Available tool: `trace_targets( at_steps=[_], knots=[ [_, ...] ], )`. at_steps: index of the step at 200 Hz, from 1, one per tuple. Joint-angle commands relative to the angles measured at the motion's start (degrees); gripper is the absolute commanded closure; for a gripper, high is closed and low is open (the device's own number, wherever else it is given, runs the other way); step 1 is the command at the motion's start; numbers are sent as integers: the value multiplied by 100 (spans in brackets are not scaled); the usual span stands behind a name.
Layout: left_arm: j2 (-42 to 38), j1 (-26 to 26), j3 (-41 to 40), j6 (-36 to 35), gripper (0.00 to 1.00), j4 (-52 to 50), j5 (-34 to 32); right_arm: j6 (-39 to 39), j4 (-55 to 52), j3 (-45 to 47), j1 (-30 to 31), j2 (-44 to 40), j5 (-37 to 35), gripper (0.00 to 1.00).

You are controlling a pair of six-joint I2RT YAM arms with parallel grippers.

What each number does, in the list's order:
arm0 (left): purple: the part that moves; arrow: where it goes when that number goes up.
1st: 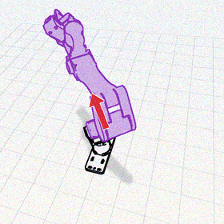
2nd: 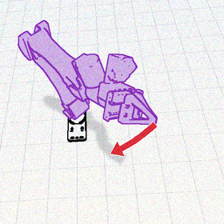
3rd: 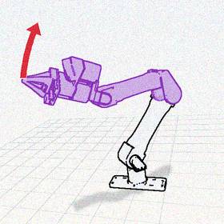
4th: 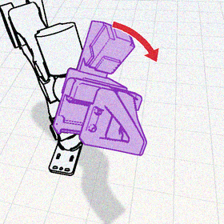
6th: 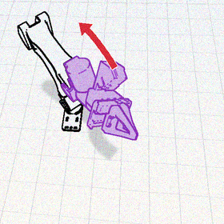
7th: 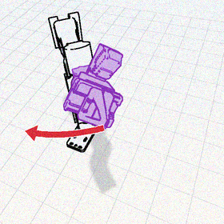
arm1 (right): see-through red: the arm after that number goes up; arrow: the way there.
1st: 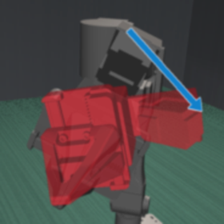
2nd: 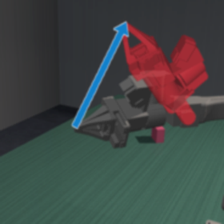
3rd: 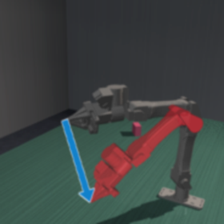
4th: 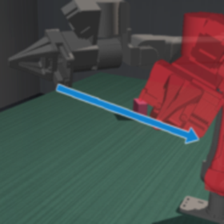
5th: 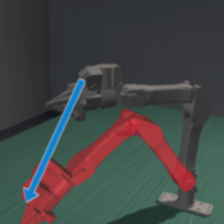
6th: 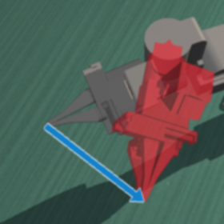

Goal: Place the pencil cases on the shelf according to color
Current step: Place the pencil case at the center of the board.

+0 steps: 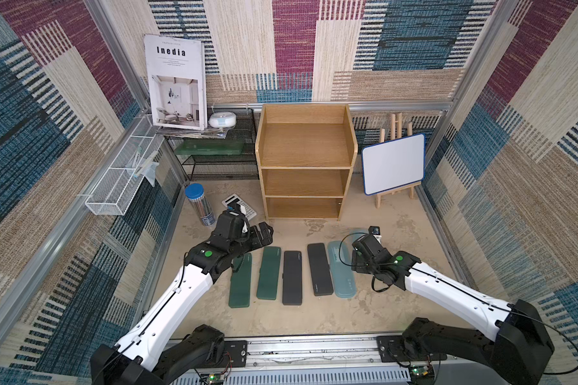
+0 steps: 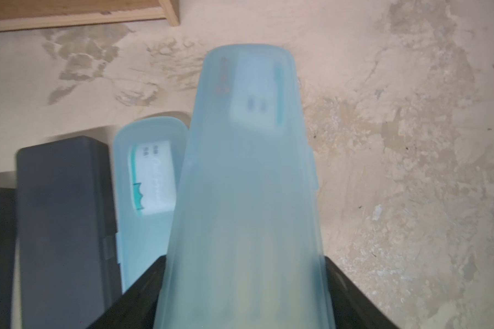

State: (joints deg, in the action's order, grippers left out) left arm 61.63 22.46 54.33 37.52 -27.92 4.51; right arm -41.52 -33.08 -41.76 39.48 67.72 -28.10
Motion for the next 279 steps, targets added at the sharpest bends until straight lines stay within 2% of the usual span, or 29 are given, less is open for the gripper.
trace_targets(
  at_steps=[1,66,90,113,138,149,165,185,202,223,246,267,279],
  knots=[
    [66,23,-1,8,0,205,138,-491,-193,6,-2,238,-425,30],
    [299,57,-98,-27,0,321,215,-858,-423,189,-2,645,81,9],
    [384,65,-98,-52,0,337,234,-963,-650,108,-11,604,194,5],
    [418,61,-105,-90,0,337,217,-854,-817,-43,-108,486,450,5],
    [429,60,-80,-147,0,303,203,-723,-1078,-226,-301,201,643,14],
    [438,61,-76,-150,0,308,199,-619,-1046,-243,-425,34,818,24],
    [462,60,-65,-144,0,339,213,-539,-927,-180,-564,-154,1045,46],
    [523,66,-43,-119,0,417,316,-460,-586,46,-740,-253,1365,62],
    [593,64,-3,-114,0,435,387,-405,-198,306,-926,-141,1667,71],
    [628,65,0,-122,0,402,358,-419,171,562,-974,205,1933,73],
    [591,63,-24,-139,0,382,331,-472,126,664,-984,563,1885,73],
    [569,59,-58,-127,0,410,326,-463,-140,511,-991,531,1764,72],
    [574,60,-54,-125,0,403,335,-452,-321,380,-990,403,1669,68]
  ],
)
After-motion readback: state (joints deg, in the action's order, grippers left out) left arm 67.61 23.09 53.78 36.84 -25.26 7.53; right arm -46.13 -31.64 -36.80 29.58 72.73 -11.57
